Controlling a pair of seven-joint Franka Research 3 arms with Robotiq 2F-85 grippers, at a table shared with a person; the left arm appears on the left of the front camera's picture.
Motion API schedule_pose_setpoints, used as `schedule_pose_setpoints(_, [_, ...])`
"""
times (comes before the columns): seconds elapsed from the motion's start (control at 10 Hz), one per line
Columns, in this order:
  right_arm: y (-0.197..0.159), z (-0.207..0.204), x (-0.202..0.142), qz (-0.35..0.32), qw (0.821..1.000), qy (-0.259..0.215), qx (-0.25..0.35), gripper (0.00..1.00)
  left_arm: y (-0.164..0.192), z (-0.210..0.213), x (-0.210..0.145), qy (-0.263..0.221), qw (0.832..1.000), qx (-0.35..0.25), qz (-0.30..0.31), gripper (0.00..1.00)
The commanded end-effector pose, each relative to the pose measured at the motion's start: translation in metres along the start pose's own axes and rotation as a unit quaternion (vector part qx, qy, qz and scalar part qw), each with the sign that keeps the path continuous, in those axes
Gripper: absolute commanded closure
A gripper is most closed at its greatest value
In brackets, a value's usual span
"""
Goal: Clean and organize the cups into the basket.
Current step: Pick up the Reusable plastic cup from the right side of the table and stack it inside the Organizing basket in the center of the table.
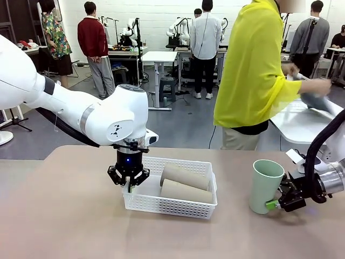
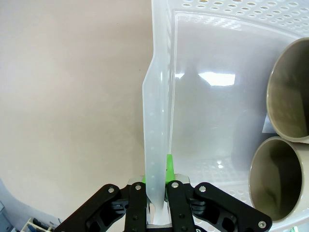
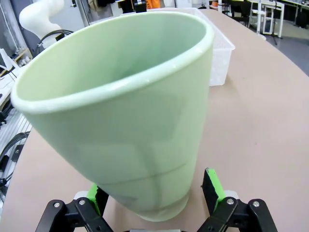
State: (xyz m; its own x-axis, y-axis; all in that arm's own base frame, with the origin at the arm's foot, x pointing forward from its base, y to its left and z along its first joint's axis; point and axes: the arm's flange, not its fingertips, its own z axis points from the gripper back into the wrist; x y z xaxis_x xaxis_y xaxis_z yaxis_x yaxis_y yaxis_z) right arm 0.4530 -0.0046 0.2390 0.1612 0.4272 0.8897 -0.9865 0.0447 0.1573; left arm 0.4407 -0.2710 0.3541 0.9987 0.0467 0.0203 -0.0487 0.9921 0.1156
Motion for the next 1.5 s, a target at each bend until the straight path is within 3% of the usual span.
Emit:
schedule_pose_setpoints(0.0, [-0.008,-0.013,0.002,0.001,1.0,-0.012,0.01,0.0,0.002,-0.004,-0.001,0.003,1.0,0.004,-0.004,1.0])
schedule_pose_setpoints(0.1, [-0.007,-0.016,0.003,0.015,1.0,-0.007,0.025,0.0,0.002,-0.004,-0.001,0.003,1.0,0.004,-0.004,1.0])
schedule_pose_setpoints(0.2, [-0.005,-0.016,0.003,0.026,0.999,-0.01,0.029,0.41,0.002,-0.004,-0.001,0.003,1.0,0.004,-0.004,1.0])
schedule_pose_setpoints(0.3, [-0.003,-0.015,0.003,0.031,0.999,-0.012,0.031,0.59,0.002,-0.004,-0.001,0.003,1.0,0.004,-0.004,1.0])
schedule_pose_setpoints(0.4, [-0.002,-0.013,0.004,0.035,0.999,-0.012,0.03,1.0,0.002,-0.004,-0.001,0.003,1.0,0.004,-0.004,1.0])
schedule_pose_setpoints(0.6, [0.0,-0.011,0.005,0.037,0.999,-0.012,0.031,1.0,0.002,-0.004,-0.001,0.003,1.0,0.004,-0.004,1.0])
schedule_pose_setpoints(0.7, [0.004,-0.009,0.011,0.037,0.999,-0.012,0.033,0.79,0.002,-0.004,-0.001,0.003,1.0,0.004,-0.004,1.0])
schedule_pose_setpoints(0.8, [0.015,-0.008,0.033,0.025,0.999,-0.004,0.037,0.77,0.002,-0.004,-0.001,0.003,1.0,0.004,-0.004,1.0])
schedule_pose_setpoints(0.9, [0.029,-0.006,0.069,0.019,0.998,0.007,0.063,0.77,0.002,-0.004,-0.001,0.003,1.0,0.004,-0.004,1.0])
schedule_pose_setpoints(1.1, [0.059,0.009,0.148,0.028,0.997,0.04,0.056,0.77,0.002,-0.004,-0.001,0.003,1.0,0.004,-0.004,1.0])
schedule_pose_setpoints(1.3, [0.073,0.024,0.188,0.009,0.998,0.043,0.041,0.77,0.002,-0.004,-0.001,0.003,1.0,0.004,-0.004,1.0])
schedule_pose_setpoints(1.4, [0.072,0.025,0.191,-0.012,0.998,0.05,0.024,0.77,0.002,-0.004,-0.001,0.003,1.0,0.004,-0.004,1.0])
